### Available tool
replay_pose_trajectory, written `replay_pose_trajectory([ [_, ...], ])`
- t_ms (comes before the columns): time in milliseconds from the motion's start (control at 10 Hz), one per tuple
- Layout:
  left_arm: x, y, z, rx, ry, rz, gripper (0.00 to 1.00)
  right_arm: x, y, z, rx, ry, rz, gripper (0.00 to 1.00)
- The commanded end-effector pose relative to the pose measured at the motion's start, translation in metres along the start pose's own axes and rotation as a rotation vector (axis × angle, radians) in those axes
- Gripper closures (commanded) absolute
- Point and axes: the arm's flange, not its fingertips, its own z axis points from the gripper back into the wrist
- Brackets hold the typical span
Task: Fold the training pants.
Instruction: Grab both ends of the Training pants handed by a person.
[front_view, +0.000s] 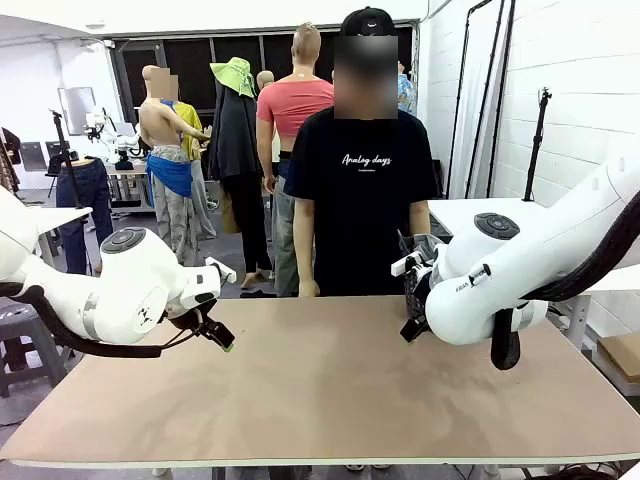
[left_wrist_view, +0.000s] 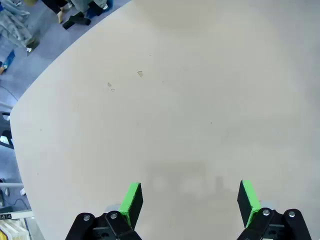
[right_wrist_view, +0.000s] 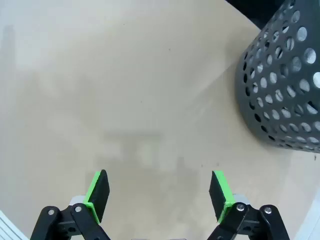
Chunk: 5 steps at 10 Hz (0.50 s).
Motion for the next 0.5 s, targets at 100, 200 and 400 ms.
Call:
replay_pose_trajectory([
  [100, 0.0001, 0.0, 0.0001, 0.0, 0.0, 0.0, 0.0, 0.0, 0.0, 0.0, 0.0, 0.0, 0.0, 0.0],
  [200, 0.0001, 0.0, 0.0001, 0.0, 0.0, 0.0, 0.0, 0.0, 0.0, 0.0, 0.0, 0.0, 0.0, 0.0],
  [400, 0.0001, 0.0, 0.0001, 0.0, 0.0, 0.0, 0.0, 0.0, 0.0, 0.0, 0.0, 0.0, 0.0, 0.0],
])
